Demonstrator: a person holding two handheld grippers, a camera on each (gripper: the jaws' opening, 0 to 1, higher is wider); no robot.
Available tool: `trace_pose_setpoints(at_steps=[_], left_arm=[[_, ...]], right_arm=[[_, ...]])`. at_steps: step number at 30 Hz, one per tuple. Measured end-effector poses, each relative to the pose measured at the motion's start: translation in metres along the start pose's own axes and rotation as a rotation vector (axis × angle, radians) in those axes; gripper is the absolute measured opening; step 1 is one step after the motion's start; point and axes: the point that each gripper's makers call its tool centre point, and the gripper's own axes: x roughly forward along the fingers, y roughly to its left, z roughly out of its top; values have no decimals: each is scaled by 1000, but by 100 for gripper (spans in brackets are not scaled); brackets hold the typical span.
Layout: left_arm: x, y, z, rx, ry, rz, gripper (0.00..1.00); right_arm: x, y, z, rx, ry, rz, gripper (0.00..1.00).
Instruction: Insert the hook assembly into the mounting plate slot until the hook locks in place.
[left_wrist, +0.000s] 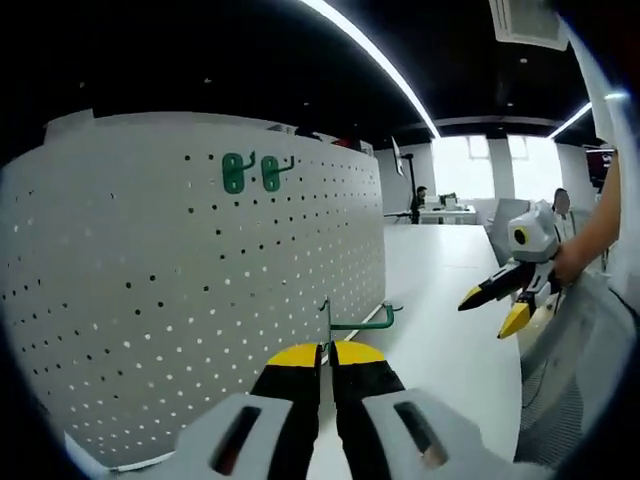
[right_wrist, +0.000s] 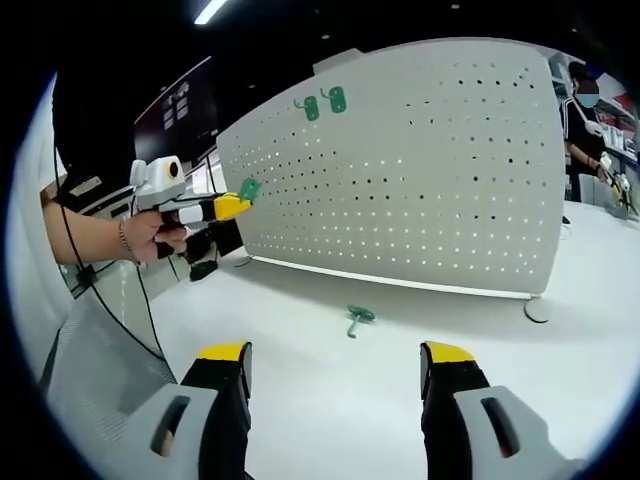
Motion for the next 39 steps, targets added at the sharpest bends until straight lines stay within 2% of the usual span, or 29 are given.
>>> trace_pose_setpoints(at_steps=[22,39], left_arm=[[-20,-2,41,-17,-102,31,4],[-16,-4,38,-6,-95,29,4]], right_arm=[[0,2,1,1,-3,5,66],[1,4,2,-18,2,10,65]])
